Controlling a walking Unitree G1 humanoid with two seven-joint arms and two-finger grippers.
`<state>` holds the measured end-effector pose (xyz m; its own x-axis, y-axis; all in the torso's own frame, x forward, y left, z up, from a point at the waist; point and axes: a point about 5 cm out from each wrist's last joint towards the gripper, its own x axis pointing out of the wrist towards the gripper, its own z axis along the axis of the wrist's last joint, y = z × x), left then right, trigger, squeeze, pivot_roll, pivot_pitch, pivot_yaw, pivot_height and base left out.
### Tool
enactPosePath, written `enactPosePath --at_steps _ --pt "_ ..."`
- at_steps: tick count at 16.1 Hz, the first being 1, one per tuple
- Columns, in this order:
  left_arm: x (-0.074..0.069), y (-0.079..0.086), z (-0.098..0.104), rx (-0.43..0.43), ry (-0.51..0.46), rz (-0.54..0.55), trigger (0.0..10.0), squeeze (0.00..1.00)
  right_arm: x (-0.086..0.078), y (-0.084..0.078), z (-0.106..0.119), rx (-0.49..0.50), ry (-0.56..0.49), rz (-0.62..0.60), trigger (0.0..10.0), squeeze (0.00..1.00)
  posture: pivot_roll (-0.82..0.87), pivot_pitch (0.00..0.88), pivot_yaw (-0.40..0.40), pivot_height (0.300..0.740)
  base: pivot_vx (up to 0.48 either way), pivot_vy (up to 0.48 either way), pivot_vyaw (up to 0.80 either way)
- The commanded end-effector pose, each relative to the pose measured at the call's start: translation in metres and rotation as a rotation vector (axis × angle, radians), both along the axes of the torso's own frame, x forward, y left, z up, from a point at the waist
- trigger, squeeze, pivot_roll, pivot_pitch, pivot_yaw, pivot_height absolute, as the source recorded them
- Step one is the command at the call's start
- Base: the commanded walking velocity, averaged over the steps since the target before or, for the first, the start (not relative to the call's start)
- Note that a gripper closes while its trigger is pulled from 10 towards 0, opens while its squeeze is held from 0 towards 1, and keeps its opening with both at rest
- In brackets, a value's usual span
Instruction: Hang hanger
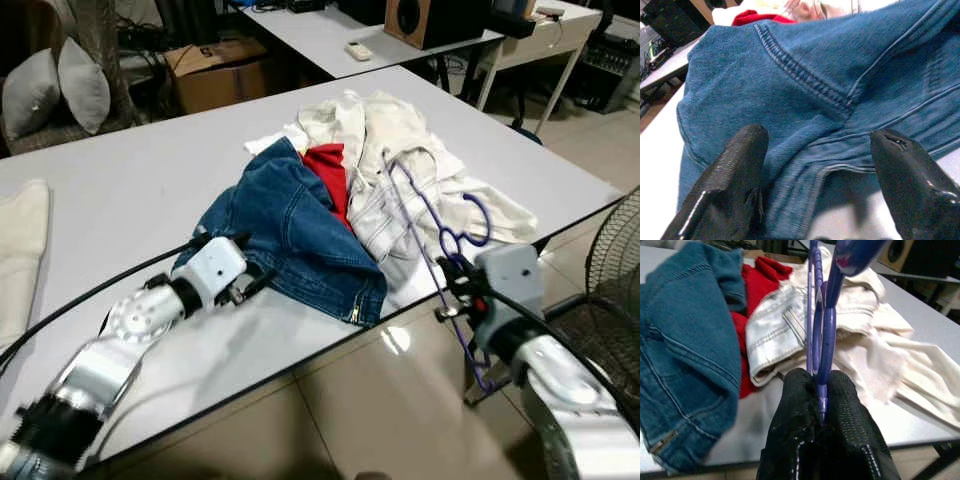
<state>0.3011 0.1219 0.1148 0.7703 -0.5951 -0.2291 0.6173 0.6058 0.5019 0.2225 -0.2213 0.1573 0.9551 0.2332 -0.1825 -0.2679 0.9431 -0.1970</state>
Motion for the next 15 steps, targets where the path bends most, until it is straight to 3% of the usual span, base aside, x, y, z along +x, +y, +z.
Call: enactPosePath --at_steps 1,4,7,11,15 --pt "0.002 0.005 -0.003 0.044 -0.010 0.006 0.0 0.00 0.000 0.003 0.003 -0.014 -0.021 0.012 10.0 0.00 -0.30 0.022 0.078 0.740 0.000 0.000 0.00" --pt "0.005 0.013 -0.001 0.124 -0.033 -0.038 0.0 0.00 -0.003 0.000 0.007 -0.016 -0.038 0.005 10.0 0.00 -0.31 0.030 0.098 0.740 0.000 0.000 0.00" --pt "-0.003 0.018 0.003 0.143 -0.021 -0.135 0.0 0.00 -0.006 0.000 0.008 -0.022 -0.045 0.000 10.0 0.00 -0.31 0.044 0.115 0.740 0.000 0.000 0.00" --pt "0.009 0.022 -0.003 0.211 -0.041 -0.079 0.0 0.00 -0.006 0.005 0.007 -0.018 -0.045 0.010 10.0 0.00 -0.31 0.045 0.117 0.740 0.000 0.000 0.00" --pt "0.010 0.028 -0.012 0.317 -0.027 -0.083 0.0 0.00 -0.002 0.007 0.009 -0.022 -0.052 0.025 10.0 0.00 -0.31 0.041 0.103 0.740 0.000 0.000 0.00"
